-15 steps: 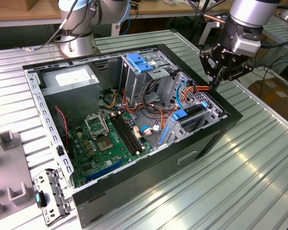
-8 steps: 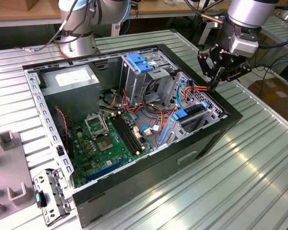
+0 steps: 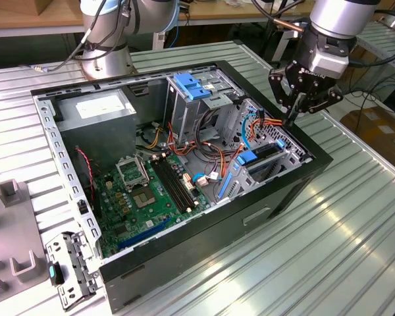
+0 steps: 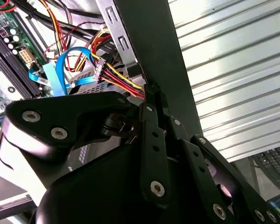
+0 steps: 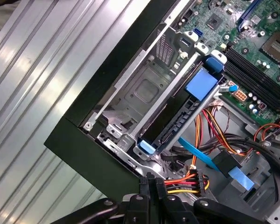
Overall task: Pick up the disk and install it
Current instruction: 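Insert the first disk wire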
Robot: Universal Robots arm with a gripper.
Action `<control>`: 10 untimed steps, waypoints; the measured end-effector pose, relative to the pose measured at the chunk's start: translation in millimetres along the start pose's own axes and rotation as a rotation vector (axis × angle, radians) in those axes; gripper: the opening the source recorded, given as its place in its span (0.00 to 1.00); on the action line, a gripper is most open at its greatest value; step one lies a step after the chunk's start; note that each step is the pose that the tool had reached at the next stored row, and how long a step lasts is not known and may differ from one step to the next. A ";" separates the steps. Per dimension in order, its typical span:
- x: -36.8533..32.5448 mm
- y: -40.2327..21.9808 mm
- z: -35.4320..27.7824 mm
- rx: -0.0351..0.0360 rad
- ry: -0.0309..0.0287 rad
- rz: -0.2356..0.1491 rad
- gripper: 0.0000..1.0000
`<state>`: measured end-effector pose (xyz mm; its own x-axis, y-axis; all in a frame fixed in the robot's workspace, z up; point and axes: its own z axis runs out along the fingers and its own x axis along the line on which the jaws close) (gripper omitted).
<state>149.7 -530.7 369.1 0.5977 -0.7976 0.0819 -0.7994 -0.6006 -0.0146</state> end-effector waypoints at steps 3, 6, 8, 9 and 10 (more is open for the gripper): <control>-0.1 0.1 -0.1 -0.0006 -0.0025 0.034 0.17; -0.4 0.5 -0.1 0.0056 -0.0131 0.053 0.17; -0.4 0.5 -0.1 0.0067 -0.0147 0.054 0.17; -0.4 0.5 -0.3 0.0069 -0.0150 0.054 0.17; -0.4 0.6 -0.3 0.0070 -0.0152 0.054 0.17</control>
<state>149.0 -530.7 369.4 0.5545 -0.8296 0.0657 -0.8302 -0.5569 -0.0255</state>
